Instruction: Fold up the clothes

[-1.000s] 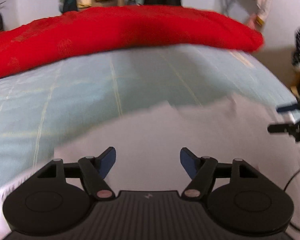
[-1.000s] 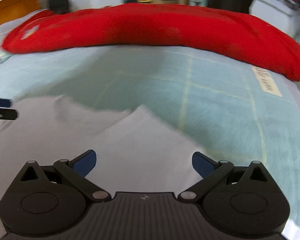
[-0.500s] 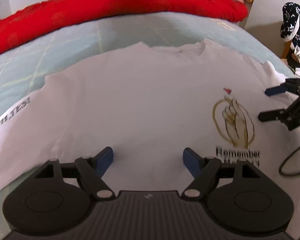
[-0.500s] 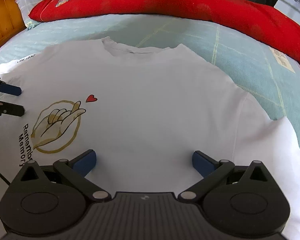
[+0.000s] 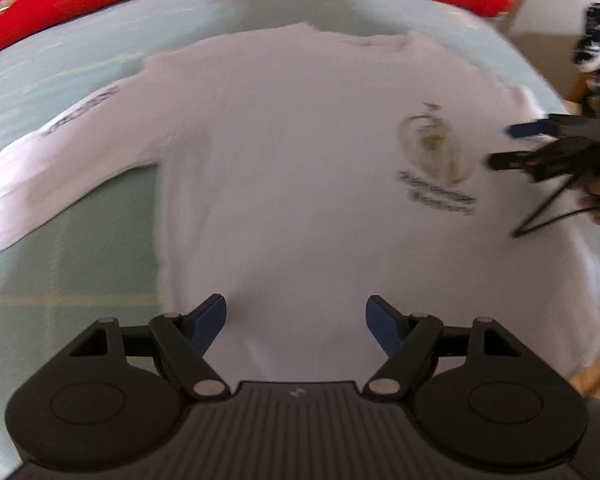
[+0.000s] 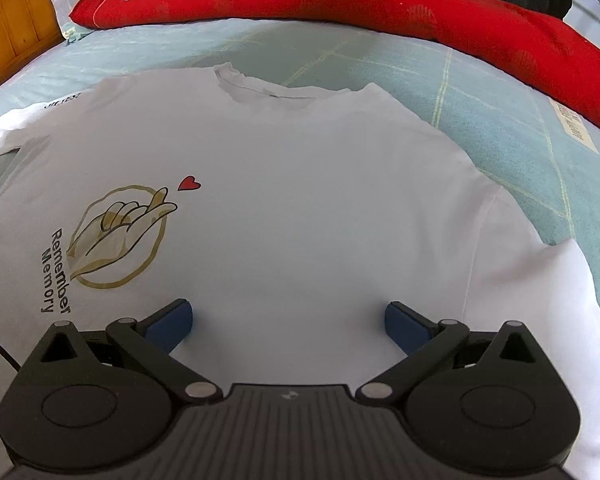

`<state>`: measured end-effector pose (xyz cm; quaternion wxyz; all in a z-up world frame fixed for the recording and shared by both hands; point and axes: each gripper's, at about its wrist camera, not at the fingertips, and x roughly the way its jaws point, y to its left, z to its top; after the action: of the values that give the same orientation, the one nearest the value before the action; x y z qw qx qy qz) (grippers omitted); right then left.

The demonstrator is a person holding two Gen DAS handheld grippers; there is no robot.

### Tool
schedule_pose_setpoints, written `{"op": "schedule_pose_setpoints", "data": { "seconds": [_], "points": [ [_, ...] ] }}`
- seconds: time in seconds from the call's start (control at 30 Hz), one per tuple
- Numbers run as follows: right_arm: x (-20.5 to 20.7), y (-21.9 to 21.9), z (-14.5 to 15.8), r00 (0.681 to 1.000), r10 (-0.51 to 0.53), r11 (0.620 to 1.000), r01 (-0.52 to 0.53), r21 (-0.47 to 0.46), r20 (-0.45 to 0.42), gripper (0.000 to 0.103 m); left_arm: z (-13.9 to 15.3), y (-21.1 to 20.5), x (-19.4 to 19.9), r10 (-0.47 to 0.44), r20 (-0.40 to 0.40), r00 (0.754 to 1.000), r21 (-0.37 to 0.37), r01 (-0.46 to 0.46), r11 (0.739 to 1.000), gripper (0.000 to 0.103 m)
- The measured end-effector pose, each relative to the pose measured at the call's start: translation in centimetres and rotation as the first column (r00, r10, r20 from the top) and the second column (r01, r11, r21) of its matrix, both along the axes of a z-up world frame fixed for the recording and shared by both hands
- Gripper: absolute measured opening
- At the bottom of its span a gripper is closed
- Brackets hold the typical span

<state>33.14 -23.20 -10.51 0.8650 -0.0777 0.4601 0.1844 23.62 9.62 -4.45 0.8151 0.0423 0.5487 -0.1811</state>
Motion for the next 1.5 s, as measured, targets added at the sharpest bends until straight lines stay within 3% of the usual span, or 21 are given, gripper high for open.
{"op": "schedule_pose_setpoints", "data": {
  "seconds": [0.3, 0.5, 0.63, 0.73, 0.83, 0.93, 1.03, 1.2, 1.37, 1.5],
  "points": [
    [0.1, -0.2, -0.1, 1.000, 0.028, 1.000, -0.028, 0.000, -0.001, 0.103, -0.3, 2.3, -3.7, 0.078, -0.147, 0.986, 0.079, -0.067, 0.995, 0.075],
    [-0.1, -0.1, -0.1, 1.000, 0.024, 1.000, -0.024, -0.002, 0.014, 0.103, -0.1, -0.5, -2.7, -0.022, -0.085, 0.996, 0.006, 0.022, 1.000, 0.076],
    [-0.2, -0.3, 0.0, 0.999, 0.042, 0.999, -0.042, 0.000, 0.013, 0.103, -1.2, -0.1, -4.2, -0.041, -0.107, 0.993, 0.063, 0.048, 0.997, 0.077],
    [-0.4, -0.6, 0.1, 0.998, 0.062, 0.998, -0.062, 0.004, 0.019, 0.103, -0.5, 0.7, -4.2, 0.006, -0.143, 0.990, 0.106, 0.009, 0.994, 0.076],
    [-0.8, -0.6, -0.1, 0.997, 0.057, 0.998, -0.058, 0.008, 0.046, 0.103, 0.4, 0.7, -2.6, 0.055, -0.099, 0.994, 0.108, -0.044, 0.993, 0.076],
    [-1.1, -0.3, 0.5, 0.997, 0.063, 0.998, -0.063, -0.013, 0.045, 0.103, 1.0, -1.2, 0.2, 0.013, 0.005, 1.000, 0.076, -0.013, 0.997, 0.076],
    [-2.4, -0.1, 1.8, 0.985, 0.169, 0.986, -0.169, -0.004, 0.036, 0.103, 0.4, -2.5, 2.8, -0.010, 0.055, 0.998, 0.062, 0.007, 0.998, 0.076],
    [-6.9, -0.8, 1.5, 0.952, 0.303, 0.952, -0.304, -0.022, -0.044, 0.103, -1.5, -3.0, 3.7, 0.055, 0.010, 0.998, 0.062, -0.056, 0.996, 0.077],
    [-11.1, -3.8, 1.1, 0.957, 0.262, 0.961, -0.270, -0.057, -0.122, 0.103, -1.6, -2.6, 2.7, 0.043, -0.038, 0.998, 0.104, -0.039, 0.994, 0.078],
    [-11.6, -4.5, 2.0, 0.962, 0.229, 0.967, -0.242, -0.082, -0.147, 0.103, 0.2, -2.6, 4.2, 0.098, -0.024, 0.995, 0.072, -0.096, 0.993, 0.076]
  ]
}}
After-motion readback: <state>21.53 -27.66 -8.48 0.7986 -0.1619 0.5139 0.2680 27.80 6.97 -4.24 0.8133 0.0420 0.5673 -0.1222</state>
